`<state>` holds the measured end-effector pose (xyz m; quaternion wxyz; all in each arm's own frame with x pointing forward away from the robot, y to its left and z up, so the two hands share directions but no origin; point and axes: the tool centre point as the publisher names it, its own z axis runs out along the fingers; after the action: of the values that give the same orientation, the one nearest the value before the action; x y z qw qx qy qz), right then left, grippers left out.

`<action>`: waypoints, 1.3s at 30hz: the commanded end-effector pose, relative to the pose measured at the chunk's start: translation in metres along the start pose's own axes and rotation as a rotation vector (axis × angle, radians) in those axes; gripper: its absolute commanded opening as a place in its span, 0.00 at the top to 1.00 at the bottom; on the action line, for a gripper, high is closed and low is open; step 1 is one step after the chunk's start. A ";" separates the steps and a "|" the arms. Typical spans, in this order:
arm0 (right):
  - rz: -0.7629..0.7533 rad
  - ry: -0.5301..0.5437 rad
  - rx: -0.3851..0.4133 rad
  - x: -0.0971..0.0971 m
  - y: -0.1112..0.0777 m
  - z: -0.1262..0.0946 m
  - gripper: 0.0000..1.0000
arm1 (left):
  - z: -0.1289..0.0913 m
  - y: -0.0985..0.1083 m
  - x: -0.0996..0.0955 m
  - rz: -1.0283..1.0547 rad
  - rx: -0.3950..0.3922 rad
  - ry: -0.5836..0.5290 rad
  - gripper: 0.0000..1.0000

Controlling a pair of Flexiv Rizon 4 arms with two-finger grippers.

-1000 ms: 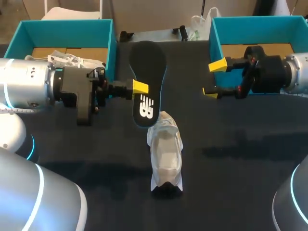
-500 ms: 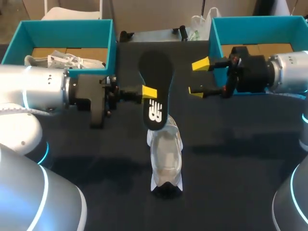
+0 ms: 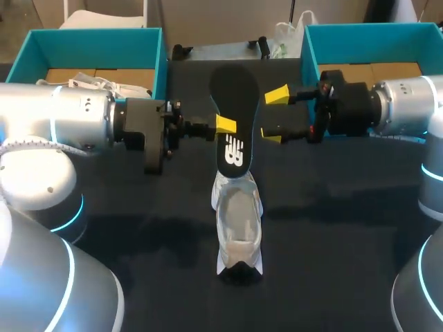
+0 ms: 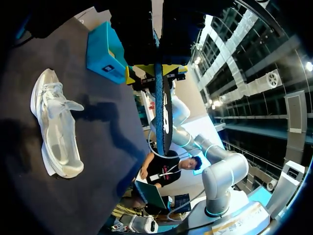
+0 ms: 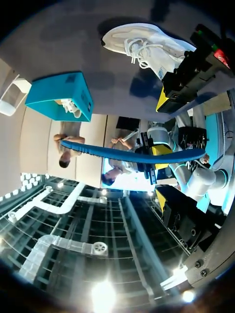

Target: Take the shoe out of the shoebox, open the shoe tongue, remove and reinsert the insole, then place the shoe into the shoebox

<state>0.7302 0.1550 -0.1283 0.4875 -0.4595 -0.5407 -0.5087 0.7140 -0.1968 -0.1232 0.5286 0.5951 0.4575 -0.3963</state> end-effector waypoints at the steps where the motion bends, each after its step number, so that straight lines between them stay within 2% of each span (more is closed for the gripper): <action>1: 0.006 -0.018 0.010 -0.001 0.009 0.013 0.00 | 0.015 0.005 0.010 0.010 0.002 0.001 1.00; 6: 0.024 -0.056 0.010 -0.002 0.011 0.020 0.00 | 0.020 0.006 0.016 0.055 0.000 0.020 1.00; 14: 0.044 -0.059 -0.006 -0.012 0.005 0.026 0.02 | 0.021 0.008 0.023 0.053 -0.039 0.026 1.00; 16: 0.042 -0.065 -0.009 -0.012 0.005 0.027 0.18 | 0.022 0.008 0.025 0.049 -0.041 0.027 1.00; 18: 0.033 -0.070 -0.014 -0.012 0.005 0.028 0.40 | 0.021 0.007 0.026 0.044 -0.046 0.028 1.00; 19: 0.033 -0.070 -0.017 -0.012 0.004 0.028 0.42 | 0.021 0.007 0.027 0.043 -0.050 0.030 1.00; 21: 0.031 -0.070 -0.027 -0.013 0.004 0.027 0.39 | 0.020 0.007 0.028 0.038 -0.058 0.031 1.00; 27: 0.032 -0.081 -0.040 -0.014 0.004 0.026 0.38 | 0.019 0.005 0.031 0.030 -0.063 0.033 1.00; 30: 0.040 -0.091 -0.048 -0.015 0.006 0.026 0.45 | 0.020 0.004 0.031 0.027 -0.063 0.032 1.00; 31: 0.043 -0.094 -0.048 -0.015 0.007 0.026 0.51 | 0.020 0.004 0.031 0.026 -0.064 0.030 1.00; 39: 0.077 -0.099 -0.056 -0.019 0.009 0.026 0.53 | 0.021 0.003 0.032 0.027 -0.063 0.028 1.00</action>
<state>0.7396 0.1801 -0.1453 0.4667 -0.5161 -0.5324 -0.4820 0.7266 -0.2134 -0.1547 0.5437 0.5909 0.4698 -0.3668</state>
